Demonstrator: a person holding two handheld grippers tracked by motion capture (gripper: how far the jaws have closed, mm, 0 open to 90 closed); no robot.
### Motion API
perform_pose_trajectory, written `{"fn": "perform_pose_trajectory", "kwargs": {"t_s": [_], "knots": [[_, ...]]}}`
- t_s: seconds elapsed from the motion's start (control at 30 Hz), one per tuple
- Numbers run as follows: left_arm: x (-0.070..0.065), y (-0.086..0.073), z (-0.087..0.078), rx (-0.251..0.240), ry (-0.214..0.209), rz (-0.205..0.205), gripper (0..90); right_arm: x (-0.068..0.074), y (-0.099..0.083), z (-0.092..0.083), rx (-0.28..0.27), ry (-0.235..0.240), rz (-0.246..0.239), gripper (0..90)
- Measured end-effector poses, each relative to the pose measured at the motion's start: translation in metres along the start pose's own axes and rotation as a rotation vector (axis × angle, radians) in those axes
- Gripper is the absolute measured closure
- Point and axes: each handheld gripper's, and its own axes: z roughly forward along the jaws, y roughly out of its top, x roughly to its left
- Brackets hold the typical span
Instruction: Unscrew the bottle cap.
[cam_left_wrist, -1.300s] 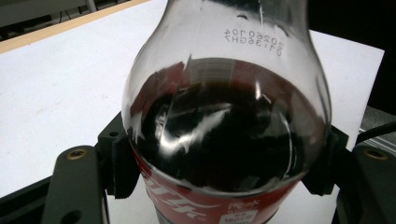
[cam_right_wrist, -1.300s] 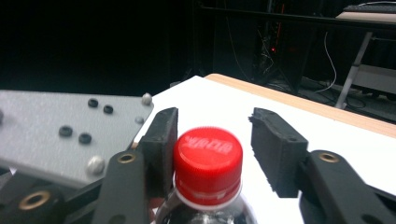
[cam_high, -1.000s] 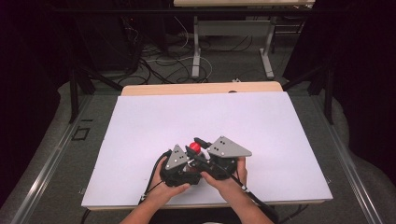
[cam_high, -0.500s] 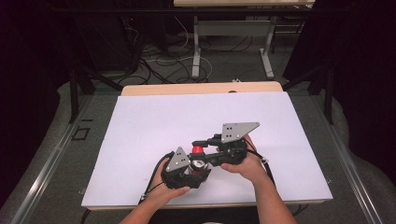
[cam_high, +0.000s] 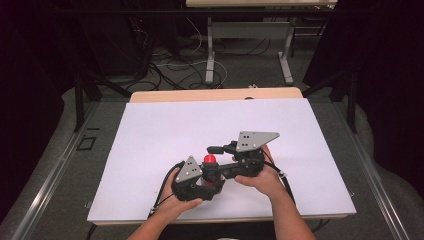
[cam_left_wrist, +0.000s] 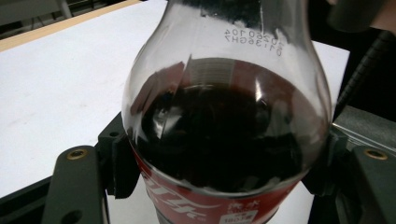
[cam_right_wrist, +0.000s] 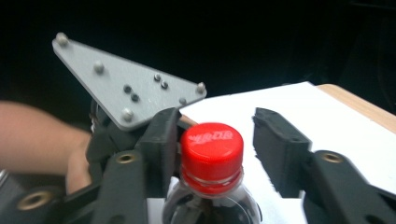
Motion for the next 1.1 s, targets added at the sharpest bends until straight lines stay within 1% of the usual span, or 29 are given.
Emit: {"fn": "perform_pose_trajectory", "kwargs": {"t_s": [0.03, 0.07, 0.1, 0.13, 0.17, 0.2, 0.23, 0.27, 0.3, 0.33, 0.37, 0.4, 0.43, 0.47, 0.53, 0.57, 0.63, 0.77, 0.8, 0.87, 0.9, 0.97, 1.03, 1.07, 1.1], "knots": [[0.0, 0.0, 0.0, -0.001, 0.006, -0.007, 29.7, 0.003, 0.001, -0.002, -0.006, -0.014, 0.01, 47.6], [0.001, 0.0, 0.0, 0.001, 0.011, -0.008, 29.7, 0.006, 0.002, -0.003, -0.028, -0.049, 0.021, 46.7], [0.001, 0.0, 0.0, -0.001, 0.023, -0.005, 29.7, 0.01, 0.004, -0.005, -0.038, -0.096, 0.037, 46.7], [0.0, 0.0, 0.0, 0.002, 0.03, -0.009, 29.6, 0.019, 0.005, -0.005, -0.061, -0.175, 0.077, 46.7], [0.0, 0.0, 0.001, 0.004, 0.038, -0.011, 29.6, 0.019, 0.005, -0.005, -0.061, -0.175, 0.077, 46.7], [0.0, 0.0, 0.001, 0.01, 0.042, -0.014, 29.6, 0.024, 0.005, -0.004, -0.078, -0.233, 0.097, 46.7], [0.0, 0.0, 0.001, 0.005, 0.049, -0.016, 29.6, 0.03, 0.005, -0.002, -0.084, -0.279, 0.119, 46.5], [0.0, 0.0, 0.002, 0.002, 0.056, -0.019, 29.6, 0.039, 0.004, 0.003, -0.091, -0.366, 0.135, 46.3], [0.0, 0.0, 0.002, 0.007, 0.058, -0.019, 29.6, 0.039, 0.004, 0.003, -0.091, -0.366, 0.135, 46.3], [-0.001, 0.0, 0.002, 0.006, 0.058, -0.023, 29.6, 0.045, 0.004, 0.007, -0.086, -0.417, 0.141, 46.2], [-0.001, 0.0, 0.003, 0.006, 0.065, -0.022, 29.6, 0.049, 0.003, 0.01, -0.072, -0.451, 0.145, 46.2], [-0.002, -0.001, 0.003, 0.006, 0.067, -0.022, 29.6, 0.051, 0.002, 0.013, -0.069, -0.495, 0.13, 46.6], [-0.002, -0.001, 0.003, 0.006, 0.068, -0.022, 29.6, 0.053, 0.001, 0.017, -0.067, -0.523, 0.129, 47.5], [-0.002, -0.001, 0.004, 0.008, 0.07, -0.022, 29.6, 0.056, 0.001, 0.02, -0.047, -0.531, 0.134, 47.5], [-0.002, -0.001, 0.004, 0.009, 0.072, -0.028, 29.6, 0.058, 0.0, 0.026, -0.037, -0.55, 0.14, 50.4], [-0.002, -0.002, 0.005, 0.011, 0.073, -0.03, 29.6, 0.059, -0.001, 0.029, -0.038, -0.562, 0.134, 51.4], [-0.003, -0.001, 0.005, 0.01, 0.068, -0.033, 29.6, 0.061, 0.0, 0.032, -0.008, -0.621, 0.113, 53.6], [-0.002, 0.0, 0.004, 0.006, 0.073, -0.026, 29.6, 0.062, -0.001, 0.033, 0.009, -0.617, 0.116, 57.6], [-0.002, 0.0, 0.004, 0.006, 0.069, -0.027, 29.6, 0.062, -0.002, 0.033, 0.008, -0.609, 0.117, 60.1], [-0.002, 0.0, 0.003, 0.006, 0.068, -0.022, 29.6, 0.062, -0.002, 0.033, 0.0, -0.606, 0.11, 60.5], [-0.002, 0.0, 0.003, 0.005, 0.067, -0.024, 29.6, 0.062, -0.002, 0.033, -0.003, -0.599, 0.111, 60.7], [-0.002, 0.0, 0.002, 0.013, 0.061, -0.025, 29.6, 0.059, -0.002, 0.03, -0.005, -0.567, 0.114, 60.9], [0.0, 0.0, 0.001, 0.009, 0.053, -0.022, 29.7, 0.051, -0.002, 0.027, 0.0, -0.491, 0.089, 61.0], [0.0, -0.001, 0.001, 0.004, 0.048, -0.021, 29.7, 0.046, -0.002, 0.025, 0.003, -0.443, 0.09, 61.0], [0.001, -0.001, -0.001, 0.006, 0.034, -0.011, 29.7, 0.04, -0.001, 0.022, 0.007, -0.369, 0.079, 61.1]]}}
